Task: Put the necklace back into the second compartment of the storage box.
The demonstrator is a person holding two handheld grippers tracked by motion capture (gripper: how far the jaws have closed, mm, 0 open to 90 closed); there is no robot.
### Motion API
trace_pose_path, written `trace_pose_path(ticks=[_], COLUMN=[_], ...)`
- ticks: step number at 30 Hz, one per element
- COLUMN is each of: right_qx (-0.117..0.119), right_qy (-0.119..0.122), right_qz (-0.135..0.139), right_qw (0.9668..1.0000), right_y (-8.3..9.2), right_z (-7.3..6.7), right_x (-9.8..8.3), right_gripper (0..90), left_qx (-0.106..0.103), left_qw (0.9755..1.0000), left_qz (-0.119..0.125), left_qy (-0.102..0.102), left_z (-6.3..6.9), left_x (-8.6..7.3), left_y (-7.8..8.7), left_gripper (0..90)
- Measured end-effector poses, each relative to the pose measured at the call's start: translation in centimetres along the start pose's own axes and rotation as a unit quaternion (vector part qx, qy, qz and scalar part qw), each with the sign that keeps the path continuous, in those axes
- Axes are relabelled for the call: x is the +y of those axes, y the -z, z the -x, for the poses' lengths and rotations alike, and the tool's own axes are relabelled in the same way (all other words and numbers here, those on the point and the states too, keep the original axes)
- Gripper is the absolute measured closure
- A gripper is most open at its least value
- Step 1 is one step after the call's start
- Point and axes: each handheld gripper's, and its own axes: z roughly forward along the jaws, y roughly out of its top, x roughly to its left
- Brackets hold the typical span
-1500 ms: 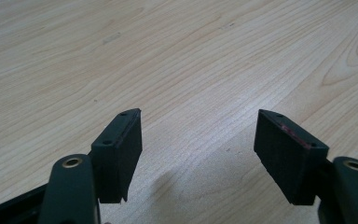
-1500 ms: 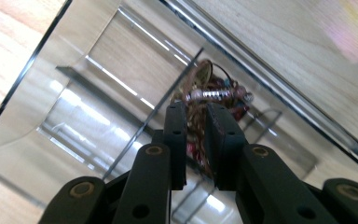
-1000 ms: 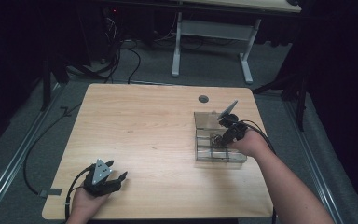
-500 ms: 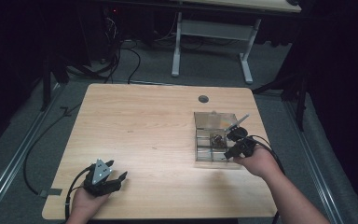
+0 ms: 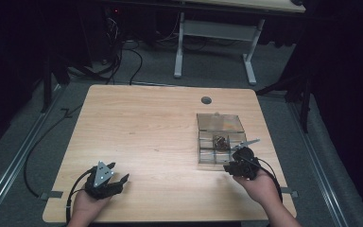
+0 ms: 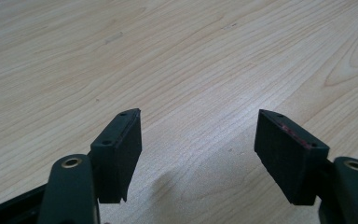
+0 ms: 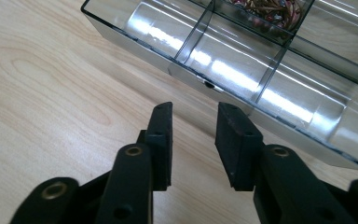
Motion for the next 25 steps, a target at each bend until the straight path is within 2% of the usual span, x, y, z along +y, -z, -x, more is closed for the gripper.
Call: trace_pose_path(ticks=[4, 5, 6, 7, 8, 11, 12, 14, 16, 18, 19, 21, 23, 25], right_qx=[0.009, 0.009, 0.012, 0.012, 0.013, 0.012, 0.01, 0.011, -0.004, -0.021, -0.02, -0.019, -0.015, -0.019], right_qy=[-0.01, -0.01, -0.009, -0.009, -0.006, -0.003, -0.005, -0.01, 0.0, 0.016, 0.017, 0.007, 0.007, 0.003], right_qz=[0.059, 0.059, 0.117, 0.117, 0.154, 0.196, 0.213, 0.23, 0.251, 0.279, 0.285, 0.274, 0.282, 0.279], right_qw=[0.9981, 0.9981, 0.9931, 0.9931, 0.9879, 0.9804, 0.977, 0.973, 0.9679, 0.9598, 0.9583, 0.9614, 0.9594, 0.9602], right_y=[-0.5, -0.5, -1.1, -1.1, -1.6, -2.4, -2.7, -3.2, -3.5, -3.1, -3.0, -3.2, -3.1, -3.1], right_z=[0.0, 0.0, -0.1, -0.1, -0.3, -0.6, -0.7, -0.9, -1.2, -1.6, -1.6, -1.4, -1.5, -1.5], right_x=[-1.8, -1.8, -3.3, -3.3, -4.5, -5.8, -6.3, -6.9, -7.4, -7.7, -7.8, -7.9, -8.0, -8.0], right_gripper=[59.7, 59.7, 56.2, 56.2, 54.2, 52.8, 52.8, 52.1, 51.2, 51.3, 50.9, 49.5, 49.8, 49.8], left_qx=[-0.002, -0.002, -0.002, -0.002, -0.002, 0.0, 0.0, 0.002, 0.003, 0.005, 0.006, 0.008, 0.009, 0.01], left_qw=[1.0, 1.0, 1.0, 1.0, 1.0, 1.0, 1.0, 1.0, 0.9999, 0.9999, 0.9999, 0.9999, 0.9999, 0.9999], left_qz=[0.002, 0.002, 0.003, 0.003, 0.004, 0.004, 0.004, 0.003, 0.004, 0.003, 0.002, 0.001, 0.0, 0.001], left_qy=[-0.004, -0.004, -0.005, -0.005, -0.005, -0.005, -0.006, -0.008, -0.009, -0.01, -0.01, -0.011, -0.011, -0.01], left_z=[0.1, 0.1, 0.1, 0.1, 0.1, 0.1, 0.1, 0.1, 0.2, 0.2, 0.3, 0.3, 0.3, 0.3], left_x=[0.0, 0.0, 0.0, 0.0, 0.0, 0.0, 0.0, 0.0, 0.0, 0.0, 0.0, 0.0, 0.0, 0.0], left_y=[0.0, 0.0, 0.0, 0.0, 0.0, 0.0, 0.0, 0.0, 0.0, 0.0, 0.0, -0.1, -0.1, -0.1], left_gripper=[32.3, 32.2, 32.2, 32.2, 32.2, 32.2, 32.2, 32.2, 32.2, 32.2, 32.3, 32.3, 32.3, 32.3])
